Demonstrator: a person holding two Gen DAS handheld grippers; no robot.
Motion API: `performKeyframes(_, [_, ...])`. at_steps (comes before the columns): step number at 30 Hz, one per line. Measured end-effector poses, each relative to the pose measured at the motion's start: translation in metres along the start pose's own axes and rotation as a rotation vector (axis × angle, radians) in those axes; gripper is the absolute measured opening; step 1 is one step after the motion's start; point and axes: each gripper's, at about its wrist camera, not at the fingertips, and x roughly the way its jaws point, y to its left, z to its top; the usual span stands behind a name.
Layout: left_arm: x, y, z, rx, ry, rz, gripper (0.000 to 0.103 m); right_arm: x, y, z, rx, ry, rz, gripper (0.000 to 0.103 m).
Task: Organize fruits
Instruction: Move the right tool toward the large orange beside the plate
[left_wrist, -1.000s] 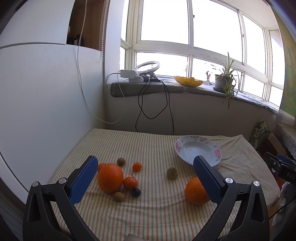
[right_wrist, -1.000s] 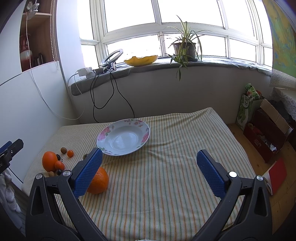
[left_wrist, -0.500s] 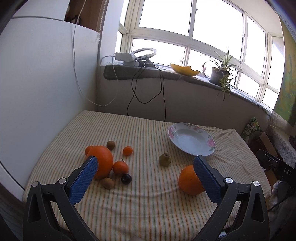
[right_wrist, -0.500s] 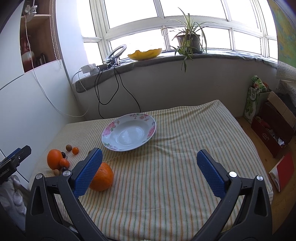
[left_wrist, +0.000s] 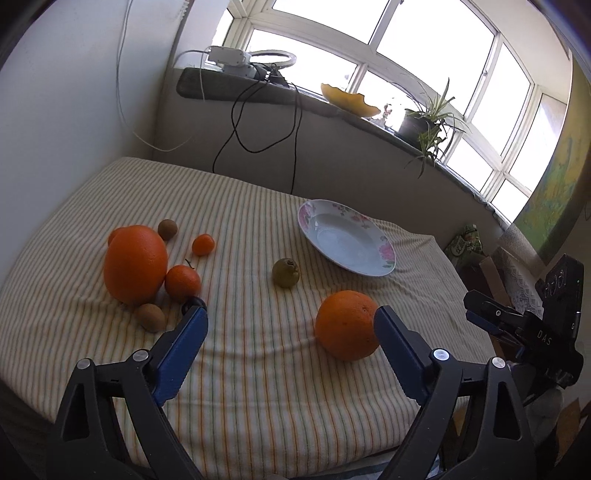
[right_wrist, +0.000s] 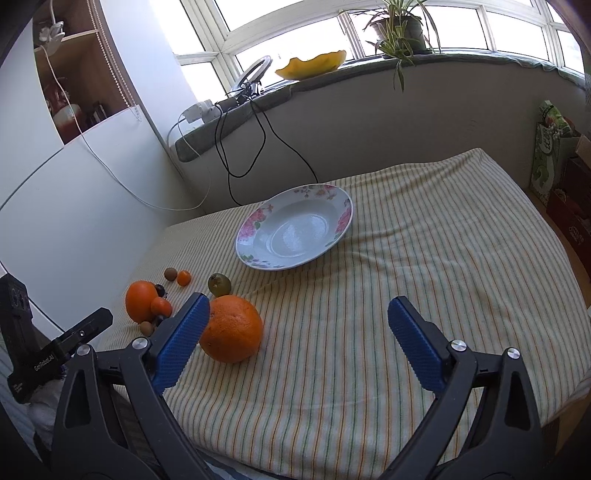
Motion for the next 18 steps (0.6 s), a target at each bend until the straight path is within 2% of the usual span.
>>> performKeyframes(8, [0.023, -0.008, -0.006, -0.011, 0.091, -0.094, 0.075, 0.024, 0.0, -0.002, 0.029, 0.093, 0.101, 0.092])
performKeyframes(13, [0.034, -0.012, -0.007, -0.017, 0.133, -0.144, 0.072, 0.042, 0.003, -0.004, 0.04, 0.155, 0.149, 0.088])
performKeyframes(18, [0.047, -0.016, -0.009, -0.021, 0.17, -0.177, 0.069, 0.061, 0.008, -0.006, 0.045, 0.218, 0.19, 0.081])
